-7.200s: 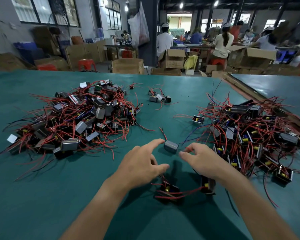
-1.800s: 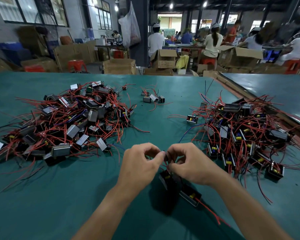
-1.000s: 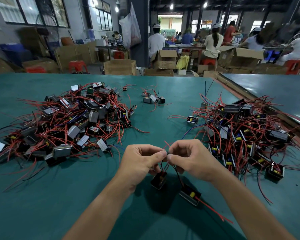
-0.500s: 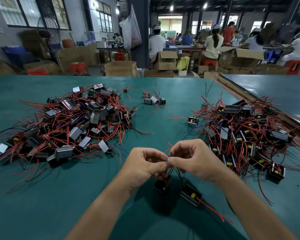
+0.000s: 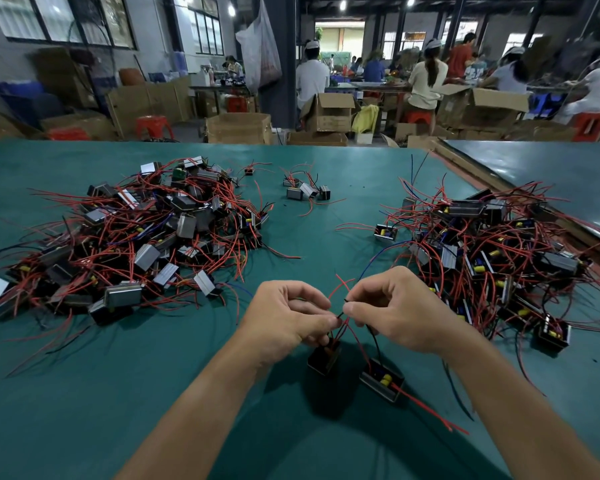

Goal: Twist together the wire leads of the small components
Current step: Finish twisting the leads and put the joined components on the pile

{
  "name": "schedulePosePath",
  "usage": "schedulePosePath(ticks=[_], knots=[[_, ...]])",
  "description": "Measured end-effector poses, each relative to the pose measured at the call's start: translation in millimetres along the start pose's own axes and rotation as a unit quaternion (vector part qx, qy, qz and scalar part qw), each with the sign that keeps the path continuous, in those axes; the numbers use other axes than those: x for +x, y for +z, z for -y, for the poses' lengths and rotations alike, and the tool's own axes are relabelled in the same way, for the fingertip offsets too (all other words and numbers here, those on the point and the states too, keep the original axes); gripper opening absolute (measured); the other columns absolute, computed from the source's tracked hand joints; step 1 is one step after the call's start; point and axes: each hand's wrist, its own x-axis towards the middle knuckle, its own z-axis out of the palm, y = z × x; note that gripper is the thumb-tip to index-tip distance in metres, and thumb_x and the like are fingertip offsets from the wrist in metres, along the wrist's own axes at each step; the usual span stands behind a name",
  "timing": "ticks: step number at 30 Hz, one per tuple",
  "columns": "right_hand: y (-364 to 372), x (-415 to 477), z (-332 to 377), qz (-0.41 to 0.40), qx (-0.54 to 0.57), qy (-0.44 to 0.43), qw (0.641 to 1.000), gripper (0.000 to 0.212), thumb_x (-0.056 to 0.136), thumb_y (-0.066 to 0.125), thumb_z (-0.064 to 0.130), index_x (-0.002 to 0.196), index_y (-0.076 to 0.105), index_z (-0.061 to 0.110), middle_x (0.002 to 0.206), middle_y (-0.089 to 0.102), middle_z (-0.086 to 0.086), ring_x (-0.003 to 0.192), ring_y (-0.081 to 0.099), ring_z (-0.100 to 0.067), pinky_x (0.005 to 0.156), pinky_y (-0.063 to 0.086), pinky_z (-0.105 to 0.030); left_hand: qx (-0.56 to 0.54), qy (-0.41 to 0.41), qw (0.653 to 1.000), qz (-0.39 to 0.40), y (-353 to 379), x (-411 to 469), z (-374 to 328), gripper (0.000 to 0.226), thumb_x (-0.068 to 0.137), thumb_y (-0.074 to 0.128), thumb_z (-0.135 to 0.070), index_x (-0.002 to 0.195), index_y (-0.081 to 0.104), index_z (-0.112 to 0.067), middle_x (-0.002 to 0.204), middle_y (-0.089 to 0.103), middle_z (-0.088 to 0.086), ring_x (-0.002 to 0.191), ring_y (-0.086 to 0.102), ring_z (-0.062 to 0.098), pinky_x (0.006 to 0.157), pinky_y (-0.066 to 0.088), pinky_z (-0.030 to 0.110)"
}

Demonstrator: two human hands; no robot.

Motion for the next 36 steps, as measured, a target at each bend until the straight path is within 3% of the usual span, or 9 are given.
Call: schedulePosePath(ticks=[6, 11, 14, 18, 23, 29, 33, 36], knots=[[-6.7, -3.1, 0.2, 0.067, 0.056, 0.024, 0.996, 0.025, 0.09, 0.066, 0.002, 0.069, 0.066, 0.015, 0.057, 0.059, 0.001, 0.055, 0.051, -0.015, 0.055, 0.044, -0.03, 0.044, 0.036, 0.997, 0.052, -4.2, -2.2, -3.1, 0.021, 0.074, 0.074, 0.014, 0.075, 0.066, -0.006, 0.062, 0.07, 0.006, 0.044, 0.058, 0.012, 0.048, 0.05, 0.021], [-7.6, -2.8, 0.8, 0.048, 0.101, 0.043, 0.993, 0.02, 0.089, 0.065, -0.001, 0.073, 0.068, 0.01, 0.058, 0.061, 0.001, 0.052, 0.051, -0.012, 0.052, 0.043, -0.023, 0.052, 0.065, 0.995, 0.053, 0.0, -1.5, -3.0, 0.02, 0.075, 0.073, 0.01, 0.073, 0.072, -0.01, 0.057, 0.064, 0.004, 0.042, 0.05, 0.01, 0.045, 0.043, 0.02], [-8.2, -1.3, -0.7, 0.014, 0.123, 0.055, 0.991, 0.013, 0.089, 0.064, -0.001, 0.081, 0.07, 0.008, 0.058, 0.064, -0.001, 0.05, 0.052, -0.014, 0.048, 0.045, -0.021, 0.045, 0.089, 0.994, 0.037, 0.2, -0.7, -2.0, 0.008, 0.081, 0.072, 0.003, 0.077, 0.073, -0.004, 0.06, 0.066, 0.007, 0.041, 0.048, 0.012, 0.044, 0.043, 0.02], [-8.5, -1.6, 1.1, -0.008, 0.132, 0.067, 0.989, 0.011, 0.092, 0.063, 0.006, 0.084, 0.069, 0.001, 0.054, 0.063, -0.007, 0.043, 0.051, -0.016, 0.044, 0.045, -0.021, 0.047, 0.096, 0.994, 0.023, 0.4, -1.7, -1.0, 0.011, 0.085, 0.069, 0.0, 0.075, 0.072, -0.003, 0.059, 0.065, 0.008, 0.04, 0.045, 0.012, 0.042, 0.041, 0.02], [-9.1, -2.3, 2.8, -0.015, 0.143, 0.066, 0.987, 0.008, 0.09, 0.065, 0.005, 0.085, 0.07, 0.003, 0.061, 0.066, -0.009, 0.043, 0.052, -0.015, 0.044, 0.047, -0.022, 0.053, 0.079, 0.995, 0.012, 2.2, -0.2, 0.8, 0.016, 0.088, 0.066, -0.002, 0.074, 0.069, -0.007, 0.06, 0.066, 0.004, 0.04, 0.046, 0.011, 0.043, 0.041, 0.021], [-8.3, -4.0, 4.8, -0.028, 0.135, 0.066, 0.988, 0.015, 0.084, 0.069, -0.004, 0.078, 0.075, 0.008, 0.055, 0.061, -0.003, 0.044, 0.056, -0.012, 0.046, 0.049, -0.021, 0.007, -0.004, 0.999, 0.047, -3.4, -1.8, -1.4, 0.015, 0.077, 0.076, 0.0, 0.07, 0.074, -0.013, 0.064, 0.063, 0.015, 0.044, 0.053, 0.013, 0.05, 0.048, 0.022], [-9.1, -3.9, 4.9, -0.024, 0.137, 0.064, 0.988, 0.017, 0.085, 0.068, -0.004, 0.08, 0.077, 0.01, 0.056, 0.065, -0.005, 0.049, 0.063, -0.013, 0.052, 0.054, -0.022, 0.021, -0.023, 0.999, 0.044, -3.2, 0.0, 0.1, 0.021, 0.08, 0.073, 0.0, 0.066, 0.075, -0.015, 0.075, 0.061, 0.023, 0.044, 0.052, 0.012, 0.051, 0.048, 0.022], [-8.9, -4.9, 5.2, -0.008, 0.15, 0.054, 0.987, 0.014, 0.086, 0.067, -0.004, 0.083, 0.077, 0.007, 0.06, 0.068, -0.009, 0.057, 0.066, -0.016, 0.059, 0.057, -0.025, 0.023, -0.021, 0.999, 0.041, -1.5, 0.0, 1.1, 0.019, 0.084, 0.069, 0.0, 0.071, 0.072, -0.013, 0.073, 0.066, 0.017, 0.043, 0.053, 0.01, 0.05, 0.048, 0.022]])
